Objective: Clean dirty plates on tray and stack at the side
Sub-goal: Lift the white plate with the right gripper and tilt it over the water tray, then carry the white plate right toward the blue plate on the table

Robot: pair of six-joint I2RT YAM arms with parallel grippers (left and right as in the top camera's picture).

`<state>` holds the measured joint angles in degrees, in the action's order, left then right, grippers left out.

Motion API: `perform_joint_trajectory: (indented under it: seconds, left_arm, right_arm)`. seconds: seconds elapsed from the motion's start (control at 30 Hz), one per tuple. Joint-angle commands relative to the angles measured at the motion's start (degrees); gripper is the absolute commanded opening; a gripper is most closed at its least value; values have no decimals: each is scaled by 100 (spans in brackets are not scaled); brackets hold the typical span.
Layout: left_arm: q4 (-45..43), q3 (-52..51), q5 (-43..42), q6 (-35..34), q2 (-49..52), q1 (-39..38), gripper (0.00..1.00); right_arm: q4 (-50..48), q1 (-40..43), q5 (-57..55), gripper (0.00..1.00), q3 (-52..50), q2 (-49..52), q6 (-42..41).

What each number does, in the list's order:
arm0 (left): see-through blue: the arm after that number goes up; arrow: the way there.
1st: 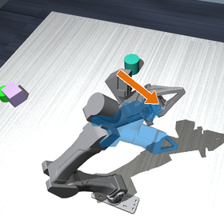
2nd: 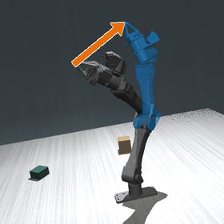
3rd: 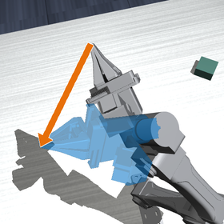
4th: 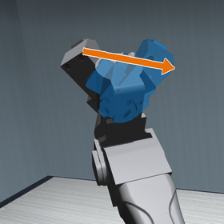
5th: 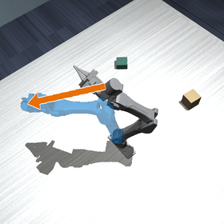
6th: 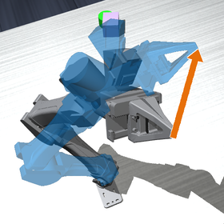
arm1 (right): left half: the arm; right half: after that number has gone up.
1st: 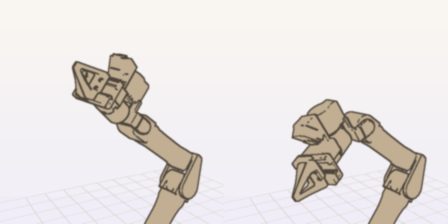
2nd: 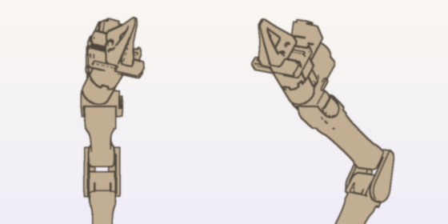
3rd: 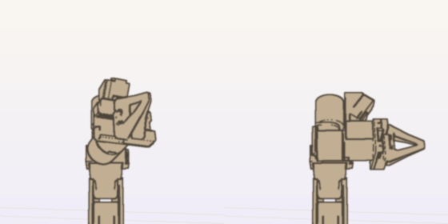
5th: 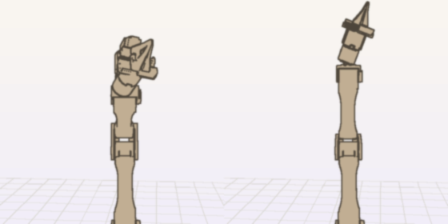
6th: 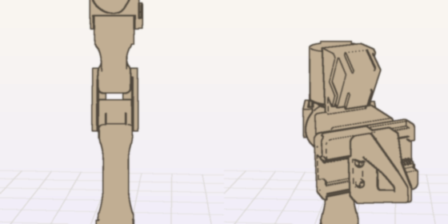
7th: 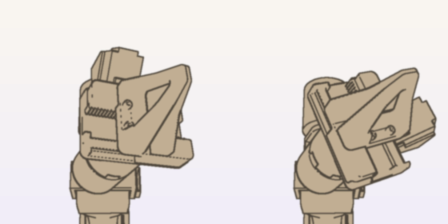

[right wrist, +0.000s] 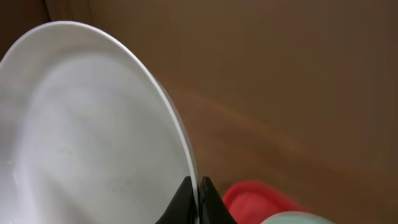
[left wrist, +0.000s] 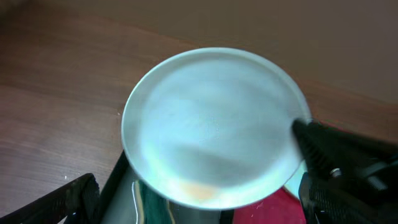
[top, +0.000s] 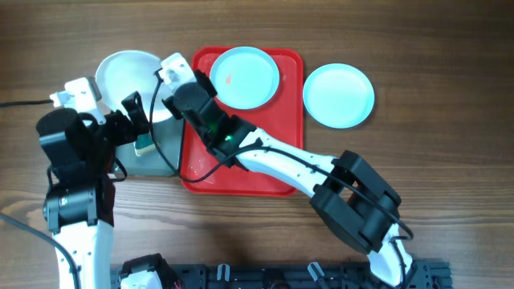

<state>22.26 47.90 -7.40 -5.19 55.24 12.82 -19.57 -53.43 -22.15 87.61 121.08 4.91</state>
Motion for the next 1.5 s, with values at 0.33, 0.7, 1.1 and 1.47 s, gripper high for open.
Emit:
perform_joint_trajectory:
  seconds: [0.33, 0.7, 1.1, 1.47]
  left_arm:
    - [-13, 26, -70, 4, 1029, 15, 100]
    - [-15, 26, -70, 4, 1379, 17, 100]
    - [-63, 26, -72, 4, 1379, 15, 100]
    - [-173, 26, -70, 7, 1377, 17, 100]
  right_arm:
    - [-1193, -20, -251, 4, 131, 46, 2583]
    - [-1237, -17, -249, 4, 131, 46, 2599]
    - [-92, 168, 98, 4, 131, 46, 509]
    - [966, 286, 557, 4, 131, 44, -774]
